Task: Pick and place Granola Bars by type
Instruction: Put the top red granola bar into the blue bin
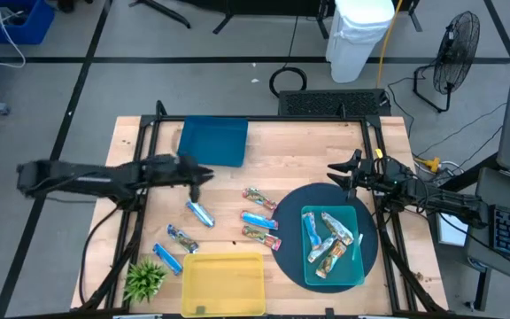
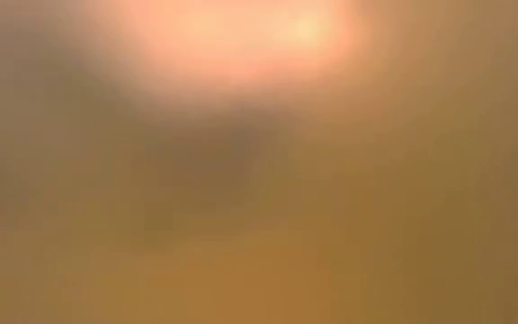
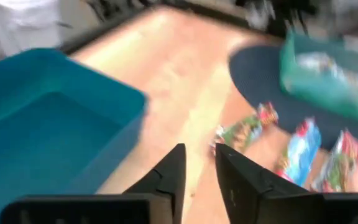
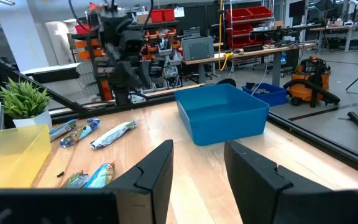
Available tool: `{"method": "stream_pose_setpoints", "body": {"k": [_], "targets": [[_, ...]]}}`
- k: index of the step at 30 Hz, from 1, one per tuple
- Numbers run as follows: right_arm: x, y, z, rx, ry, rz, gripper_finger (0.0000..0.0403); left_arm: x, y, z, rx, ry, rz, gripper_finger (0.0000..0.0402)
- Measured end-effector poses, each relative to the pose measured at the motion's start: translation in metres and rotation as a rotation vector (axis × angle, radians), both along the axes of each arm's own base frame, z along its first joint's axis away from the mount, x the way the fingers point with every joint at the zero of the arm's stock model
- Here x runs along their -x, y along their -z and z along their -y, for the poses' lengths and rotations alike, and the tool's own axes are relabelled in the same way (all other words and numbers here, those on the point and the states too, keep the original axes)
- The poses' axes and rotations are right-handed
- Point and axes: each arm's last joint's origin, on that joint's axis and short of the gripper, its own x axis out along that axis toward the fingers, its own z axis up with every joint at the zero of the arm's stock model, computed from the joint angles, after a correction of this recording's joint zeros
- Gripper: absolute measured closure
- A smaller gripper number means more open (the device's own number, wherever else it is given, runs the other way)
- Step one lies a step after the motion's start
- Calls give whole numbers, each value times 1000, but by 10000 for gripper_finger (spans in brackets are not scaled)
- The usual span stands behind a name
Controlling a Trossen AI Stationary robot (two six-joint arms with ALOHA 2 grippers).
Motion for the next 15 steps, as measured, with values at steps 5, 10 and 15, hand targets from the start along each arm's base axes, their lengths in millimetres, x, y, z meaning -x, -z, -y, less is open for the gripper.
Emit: {"method": "stream_pose_setpoints", "body": {"k": [5, 10, 15], "targets": [[0, 0, 0, 0, 0, 0, 268, -65, -10, 3, -118, 152, -171, 243], [0, 0, 0, 0, 0, 0, 268, -118, 3, 10, -221, 313, -354, 195], [0, 0, 0, 0, 0, -1, 268, -151, 29, 13, -243, 384, -515, 186]]}}
